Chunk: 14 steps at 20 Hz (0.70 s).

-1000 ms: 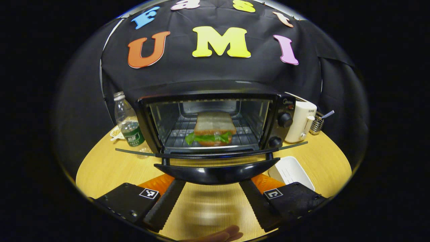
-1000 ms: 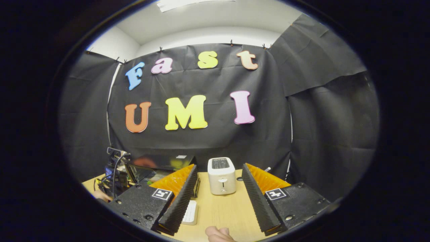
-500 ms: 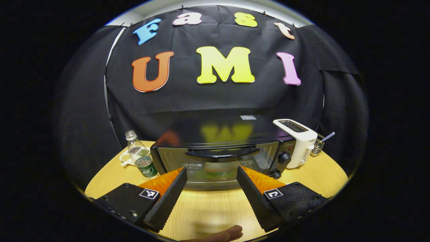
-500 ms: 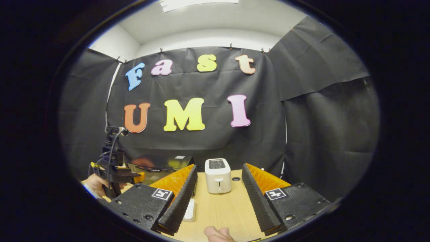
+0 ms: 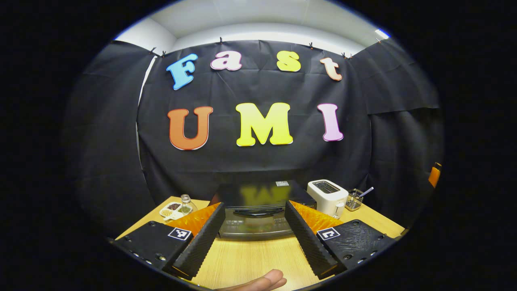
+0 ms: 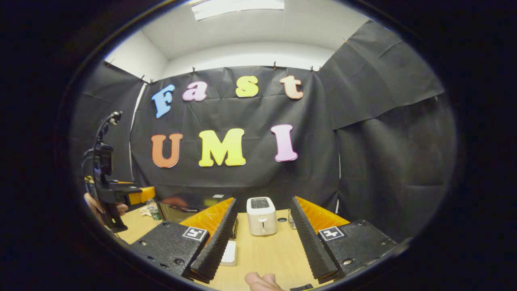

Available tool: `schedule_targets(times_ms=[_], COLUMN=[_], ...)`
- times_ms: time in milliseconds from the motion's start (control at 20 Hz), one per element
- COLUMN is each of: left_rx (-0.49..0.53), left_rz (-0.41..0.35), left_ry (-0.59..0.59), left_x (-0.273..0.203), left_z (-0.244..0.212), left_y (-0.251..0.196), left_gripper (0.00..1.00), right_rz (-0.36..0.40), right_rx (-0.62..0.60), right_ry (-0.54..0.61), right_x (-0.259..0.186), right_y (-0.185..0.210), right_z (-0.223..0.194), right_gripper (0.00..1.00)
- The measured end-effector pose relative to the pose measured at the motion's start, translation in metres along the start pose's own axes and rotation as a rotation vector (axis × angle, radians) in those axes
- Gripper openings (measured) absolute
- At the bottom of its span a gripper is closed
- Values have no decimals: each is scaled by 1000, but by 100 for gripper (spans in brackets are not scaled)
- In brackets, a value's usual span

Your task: Open the electric oven with the left hand, put the food in, and close the electric oven.

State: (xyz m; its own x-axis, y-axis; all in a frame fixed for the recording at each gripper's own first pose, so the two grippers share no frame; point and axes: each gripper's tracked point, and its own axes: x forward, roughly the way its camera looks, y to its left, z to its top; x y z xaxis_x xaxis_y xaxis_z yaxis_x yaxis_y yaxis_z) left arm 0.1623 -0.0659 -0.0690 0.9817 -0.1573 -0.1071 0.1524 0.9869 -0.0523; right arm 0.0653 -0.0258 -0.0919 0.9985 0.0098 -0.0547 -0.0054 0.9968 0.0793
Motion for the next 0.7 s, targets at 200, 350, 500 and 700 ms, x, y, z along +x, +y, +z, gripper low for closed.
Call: schedule_targets(times_ms=[200,350,500,700], left_rx=[-21,-30,-50,-39], left_rz=[19,43,73,94], left_ry=[-75,-118,-134,-120], left_x=[-49,-88,-119,-140], left_z=[35,41,25,6], left_y=[7,14,21,28], left_gripper=[97,97,97,96], right_rz=[-5,10,26,62], right_rx=[-26,-11,-6,8], right_ry=[-25,-37,-35,-17], right_x=[-13,-19,-21,-20], right_y=[-3,1,2,12], right_z=[14,21,15,6], right_gripper=[86,86,86,87])
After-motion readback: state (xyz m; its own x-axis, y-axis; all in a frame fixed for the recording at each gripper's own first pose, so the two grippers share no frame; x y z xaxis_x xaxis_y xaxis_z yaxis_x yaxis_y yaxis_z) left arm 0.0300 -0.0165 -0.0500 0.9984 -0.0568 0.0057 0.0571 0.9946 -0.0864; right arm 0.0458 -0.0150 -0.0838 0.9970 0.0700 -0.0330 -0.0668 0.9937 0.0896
